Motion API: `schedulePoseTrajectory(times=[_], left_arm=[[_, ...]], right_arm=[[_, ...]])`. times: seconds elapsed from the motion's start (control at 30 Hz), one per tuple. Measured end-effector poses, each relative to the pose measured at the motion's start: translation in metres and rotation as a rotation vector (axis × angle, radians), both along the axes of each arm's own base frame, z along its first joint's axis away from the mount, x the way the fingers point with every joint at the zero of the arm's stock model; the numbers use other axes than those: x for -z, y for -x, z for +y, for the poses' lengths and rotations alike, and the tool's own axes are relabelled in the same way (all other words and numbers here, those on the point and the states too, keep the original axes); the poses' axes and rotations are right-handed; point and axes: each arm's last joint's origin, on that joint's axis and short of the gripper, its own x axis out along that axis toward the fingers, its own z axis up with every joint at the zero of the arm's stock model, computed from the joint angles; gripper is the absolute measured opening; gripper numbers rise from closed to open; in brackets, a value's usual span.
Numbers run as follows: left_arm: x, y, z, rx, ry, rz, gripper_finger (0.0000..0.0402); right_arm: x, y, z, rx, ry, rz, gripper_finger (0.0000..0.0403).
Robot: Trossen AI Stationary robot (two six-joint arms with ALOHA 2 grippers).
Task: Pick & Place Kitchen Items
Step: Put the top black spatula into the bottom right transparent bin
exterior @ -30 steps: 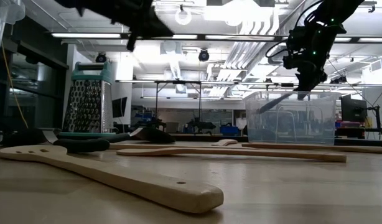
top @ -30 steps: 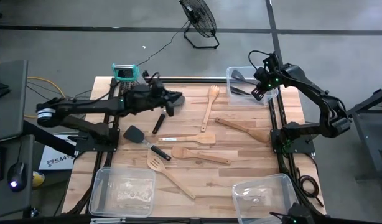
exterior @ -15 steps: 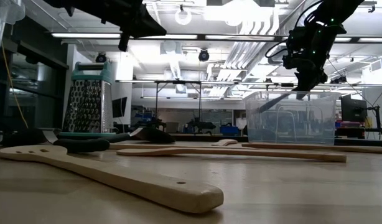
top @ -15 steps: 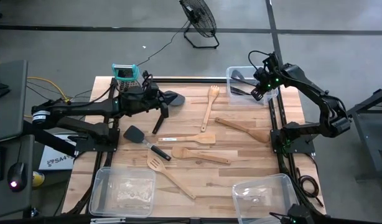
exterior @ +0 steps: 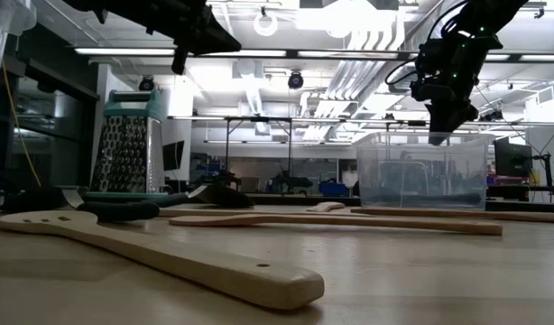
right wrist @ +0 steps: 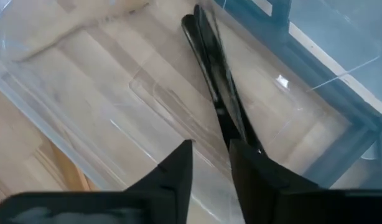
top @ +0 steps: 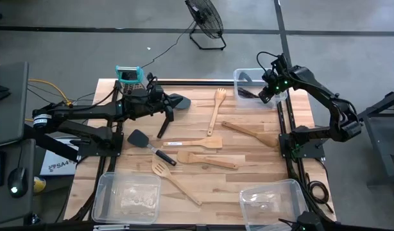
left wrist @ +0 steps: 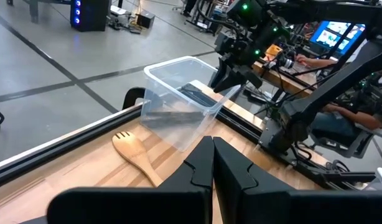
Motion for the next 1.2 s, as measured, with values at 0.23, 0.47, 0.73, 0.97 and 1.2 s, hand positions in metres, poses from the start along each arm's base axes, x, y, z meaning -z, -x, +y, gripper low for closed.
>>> schedulePoseTrajectory(times=[0.23, 0.47, 0.73, 0.97, 1.2], left_arm=[[0.0, 0.0, 0.0, -0.014, -0.02, 0.01, 0.0001], [0.008, 0.005, 0.011, -0.106, 0.024, 0.081, 0.0067], [0.024, 0.017, 0.034, -0.164, 0.162, 0.204, 0.0193], [0.04, 0.03, 0.044, -0.178, 0.246, 0.362, 0.0203], [0.06, 0.024, 0.05, -0.16, 0.314, 0.477, 0.0198]], right_arm=[[-0.006, 0.002, 0.004, 0.053, 0.006, -0.028, 0.0127], [-0.021, 0.008, 0.016, 0.123, 0.047, -0.091, 0.0127], [-0.044, 0.015, 0.034, 0.228, 0.086, -0.259, 0.0128], [-0.066, 0.019, 0.048, 0.238, 0.153, -0.451, 0.0128], [-0.081, 0.02, 0.054, 0.225, 0.211, -0.59, 0.0128]])
